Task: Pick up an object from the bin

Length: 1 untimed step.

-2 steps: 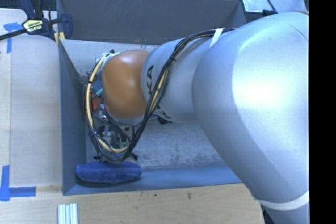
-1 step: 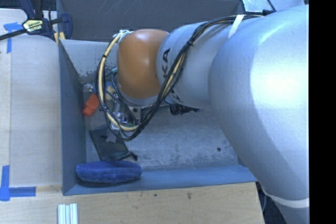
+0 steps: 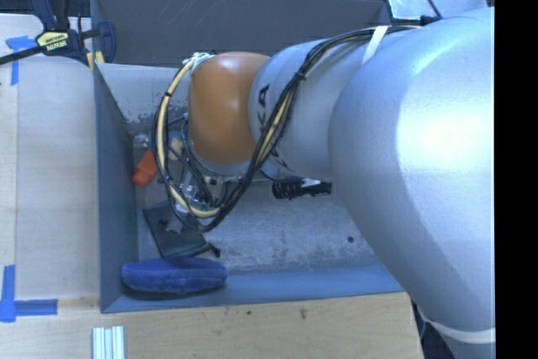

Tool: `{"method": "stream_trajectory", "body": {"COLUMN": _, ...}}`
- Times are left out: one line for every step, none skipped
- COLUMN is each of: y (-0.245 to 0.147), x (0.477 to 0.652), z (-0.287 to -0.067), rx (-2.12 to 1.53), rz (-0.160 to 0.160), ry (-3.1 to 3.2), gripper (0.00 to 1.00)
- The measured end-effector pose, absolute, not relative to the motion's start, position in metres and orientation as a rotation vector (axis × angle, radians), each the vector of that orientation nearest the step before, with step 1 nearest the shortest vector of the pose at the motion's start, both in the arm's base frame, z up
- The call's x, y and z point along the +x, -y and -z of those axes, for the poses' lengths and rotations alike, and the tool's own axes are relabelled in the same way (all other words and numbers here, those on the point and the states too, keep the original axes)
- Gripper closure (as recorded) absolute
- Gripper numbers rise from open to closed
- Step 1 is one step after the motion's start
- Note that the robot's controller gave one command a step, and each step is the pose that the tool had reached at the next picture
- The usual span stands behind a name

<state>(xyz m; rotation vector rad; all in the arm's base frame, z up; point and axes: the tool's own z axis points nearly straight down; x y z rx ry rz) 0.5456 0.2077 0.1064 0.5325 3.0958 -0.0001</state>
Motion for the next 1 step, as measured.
{"method": "stream_trajectory", "body": {"y": -0.2025, "x": 0.5365, "z": -0.0678, "rx": 0.481, "rz": 0.003, "ry": -3.106, "gripper": 0.00}}
